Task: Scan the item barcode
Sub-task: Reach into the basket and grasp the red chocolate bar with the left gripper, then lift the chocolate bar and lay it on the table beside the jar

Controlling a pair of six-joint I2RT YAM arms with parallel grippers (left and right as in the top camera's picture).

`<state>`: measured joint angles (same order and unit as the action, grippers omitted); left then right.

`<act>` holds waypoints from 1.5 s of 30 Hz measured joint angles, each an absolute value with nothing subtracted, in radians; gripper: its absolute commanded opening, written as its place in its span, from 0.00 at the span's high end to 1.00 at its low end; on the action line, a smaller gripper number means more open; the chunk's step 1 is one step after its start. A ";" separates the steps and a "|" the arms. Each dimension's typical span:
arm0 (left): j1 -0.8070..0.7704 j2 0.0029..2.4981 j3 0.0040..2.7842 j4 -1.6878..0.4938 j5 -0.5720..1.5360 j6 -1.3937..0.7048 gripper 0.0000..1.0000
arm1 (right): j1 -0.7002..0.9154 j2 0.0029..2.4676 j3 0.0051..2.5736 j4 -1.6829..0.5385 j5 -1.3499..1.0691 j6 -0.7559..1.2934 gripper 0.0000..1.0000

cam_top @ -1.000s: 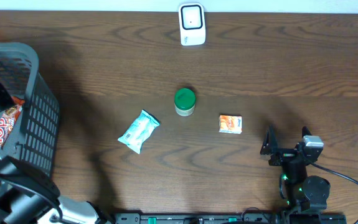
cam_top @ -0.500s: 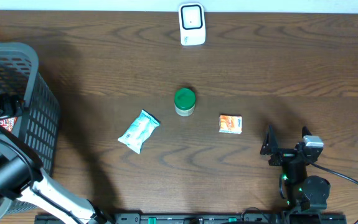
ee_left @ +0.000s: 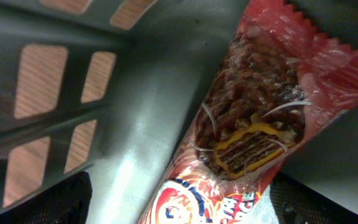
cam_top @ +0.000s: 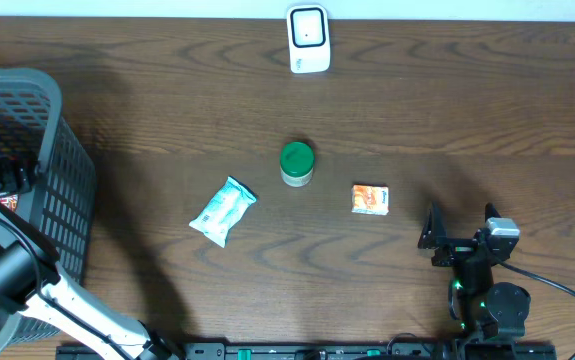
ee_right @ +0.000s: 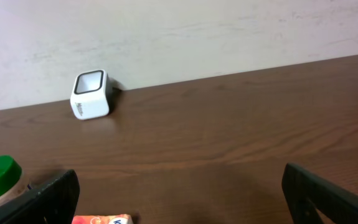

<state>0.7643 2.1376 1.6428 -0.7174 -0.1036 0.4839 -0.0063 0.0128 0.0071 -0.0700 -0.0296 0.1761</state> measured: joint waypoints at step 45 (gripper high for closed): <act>0.641 0.980 1.560 -0.922 0.416 -0.340 0.93 | -0.006 0.013 0.007 -0.070 -0.030 0.176 0.01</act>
<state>0.6411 0.9802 1.5604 -0.9218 0.4160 -0.3401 -0.0063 0.0128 0.0071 -0.0696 -0.0296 0.1761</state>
